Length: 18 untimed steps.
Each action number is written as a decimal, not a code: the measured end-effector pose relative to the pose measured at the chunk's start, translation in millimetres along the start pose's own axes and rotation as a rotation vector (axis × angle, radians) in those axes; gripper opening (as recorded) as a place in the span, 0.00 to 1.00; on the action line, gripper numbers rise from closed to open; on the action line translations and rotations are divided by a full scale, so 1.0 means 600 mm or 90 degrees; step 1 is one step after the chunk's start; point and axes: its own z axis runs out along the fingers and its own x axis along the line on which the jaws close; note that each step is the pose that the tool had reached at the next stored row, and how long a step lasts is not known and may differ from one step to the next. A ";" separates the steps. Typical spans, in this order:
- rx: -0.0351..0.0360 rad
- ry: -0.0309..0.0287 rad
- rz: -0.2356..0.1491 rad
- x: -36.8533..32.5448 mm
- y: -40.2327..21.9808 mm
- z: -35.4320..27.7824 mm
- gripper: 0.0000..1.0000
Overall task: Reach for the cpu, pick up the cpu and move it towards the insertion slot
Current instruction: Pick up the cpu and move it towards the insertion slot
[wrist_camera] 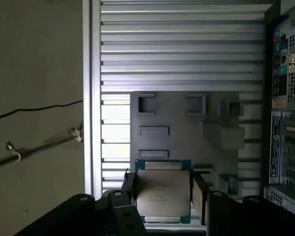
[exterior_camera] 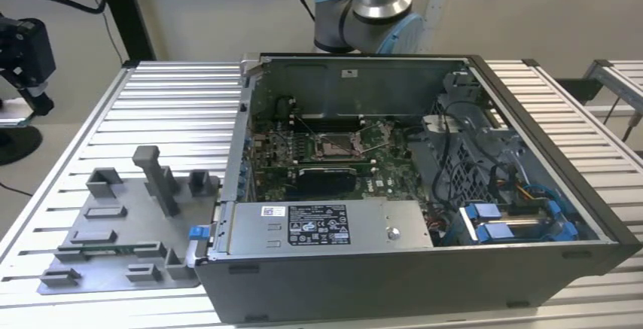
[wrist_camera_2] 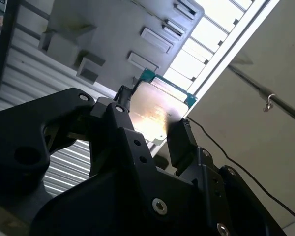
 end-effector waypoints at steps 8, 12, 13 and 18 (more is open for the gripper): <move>-0.0001 0.0005 0.000 -0.025 0.001 0.000 0.00; 0.0000 0.0006 0.000 -0.039 0.001 0.000 0.00; 0.0000 0.0006 0.000 -0.042 0.001 0.000 0.00; 0.0000 0.0008 0.000 -0.060 0.001 0.000 0.00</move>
